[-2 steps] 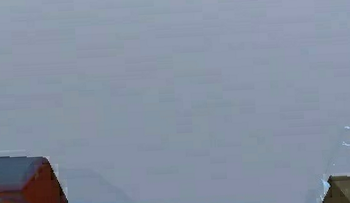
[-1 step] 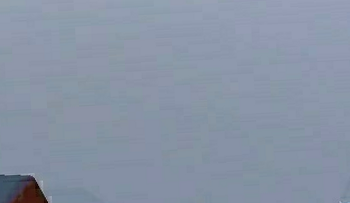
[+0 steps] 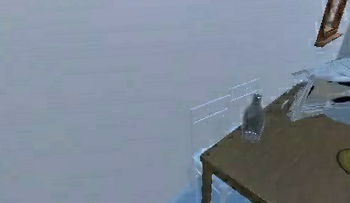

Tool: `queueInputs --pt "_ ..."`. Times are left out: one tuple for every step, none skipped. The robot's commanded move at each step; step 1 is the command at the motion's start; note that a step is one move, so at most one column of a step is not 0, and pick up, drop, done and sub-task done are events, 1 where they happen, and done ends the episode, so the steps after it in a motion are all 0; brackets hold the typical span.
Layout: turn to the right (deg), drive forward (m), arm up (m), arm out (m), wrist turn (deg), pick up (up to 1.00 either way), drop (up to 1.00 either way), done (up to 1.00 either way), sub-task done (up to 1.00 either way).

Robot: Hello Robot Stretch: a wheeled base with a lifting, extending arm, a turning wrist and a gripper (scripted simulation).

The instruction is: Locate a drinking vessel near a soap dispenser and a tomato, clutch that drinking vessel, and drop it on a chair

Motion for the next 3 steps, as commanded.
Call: queueInputs --pt "33.0 0.00 0.00 0.00 0.0 0.00 0.00 0.00 0.00" --pt "-45.0 0.00 0.00 0.00 0.0 0.00 0.00 0.00 0.00" --pt "-21.0 0.00 0.00 0.00 0.0 0.00 0.00 0.00 0.00"
